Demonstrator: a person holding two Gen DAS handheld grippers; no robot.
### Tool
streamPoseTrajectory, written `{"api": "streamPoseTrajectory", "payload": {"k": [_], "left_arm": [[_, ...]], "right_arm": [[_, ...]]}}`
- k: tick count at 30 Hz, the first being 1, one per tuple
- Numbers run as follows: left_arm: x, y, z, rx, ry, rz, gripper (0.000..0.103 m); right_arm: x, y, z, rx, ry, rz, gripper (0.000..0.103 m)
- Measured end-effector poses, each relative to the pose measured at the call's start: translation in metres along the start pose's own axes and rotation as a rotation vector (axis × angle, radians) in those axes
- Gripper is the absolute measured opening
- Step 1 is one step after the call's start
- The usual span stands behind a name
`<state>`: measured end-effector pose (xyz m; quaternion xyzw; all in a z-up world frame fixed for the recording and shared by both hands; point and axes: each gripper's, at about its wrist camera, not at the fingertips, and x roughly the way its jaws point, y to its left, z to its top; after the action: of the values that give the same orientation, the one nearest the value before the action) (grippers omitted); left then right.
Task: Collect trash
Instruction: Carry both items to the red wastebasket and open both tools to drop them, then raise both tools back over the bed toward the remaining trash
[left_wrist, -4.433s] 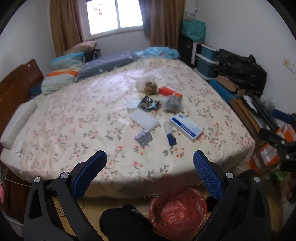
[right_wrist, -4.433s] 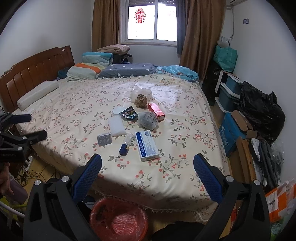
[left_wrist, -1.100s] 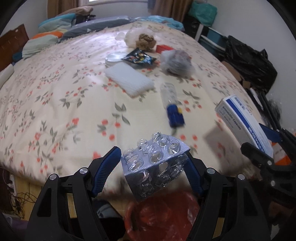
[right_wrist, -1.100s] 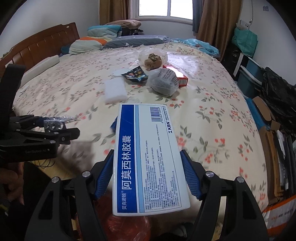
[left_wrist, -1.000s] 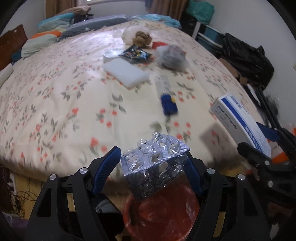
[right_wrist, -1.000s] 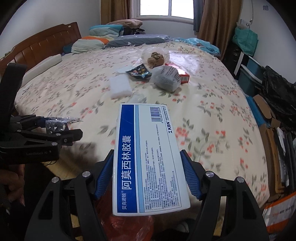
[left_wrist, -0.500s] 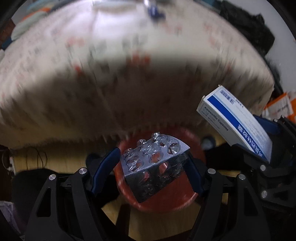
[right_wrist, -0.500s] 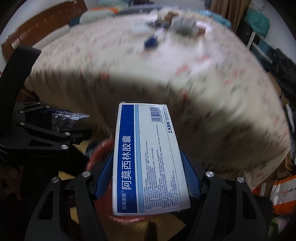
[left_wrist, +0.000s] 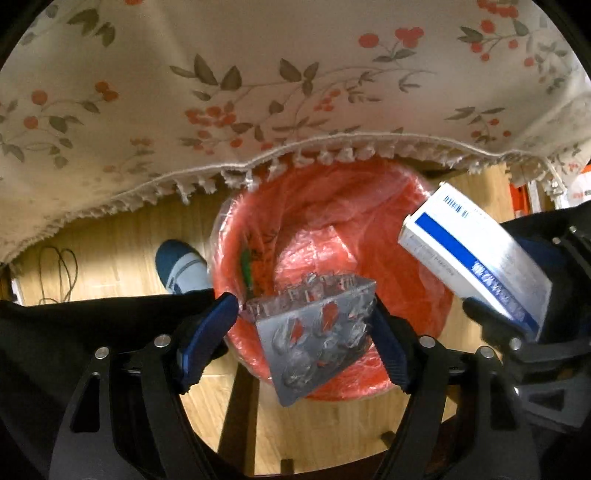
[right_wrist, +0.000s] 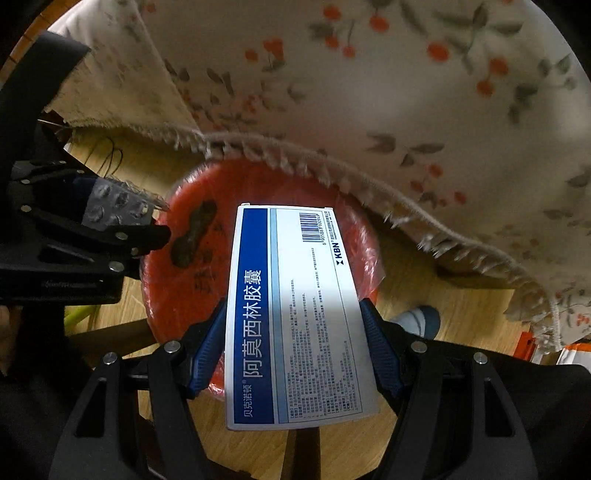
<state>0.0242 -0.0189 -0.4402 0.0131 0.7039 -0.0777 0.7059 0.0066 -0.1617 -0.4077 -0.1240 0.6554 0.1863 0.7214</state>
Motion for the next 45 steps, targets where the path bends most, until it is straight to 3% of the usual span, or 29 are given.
{"api": "streamPoseTrajectory", "payload": {"k": [15,24,31,34,40,45], "left_arm": [[-0.002,0.007,0.003,-0.029,-0.006,0.012,0.083],[-0.005,0.01,0.003,-0.046,-0.016,0.01,0.083],[-0.01,0.011,0.003,-0.048,-0.03,0.015,0.087],[-0.017,0.009,0.002,-0.045,-0.058,0.022,0.093],[-0.035,0.003,0.004,-0.018,-0.108,0.027,0.094],[-0.066,-0.001,0.007,0.007,-0.201,0.069,0.094]], "right_arm": [[0.023,0.005,0.007,-0.031,0.047,0.016,0.07],[0.019,0.004,0.004,-0.019,0.036,0.01,0.079],[0.011,-0.001,0.006,0.006,0.011,0.003,0.091],[0.005,-0.004,0.007,0.025,-0.007,0.004,0.094],[-0.021,-0.005,0.008,0.043,-0.094,-0.051,0.097],[-0.058,-0.009,0.01,0.07,-0.204,-0.106,0.098]]}}
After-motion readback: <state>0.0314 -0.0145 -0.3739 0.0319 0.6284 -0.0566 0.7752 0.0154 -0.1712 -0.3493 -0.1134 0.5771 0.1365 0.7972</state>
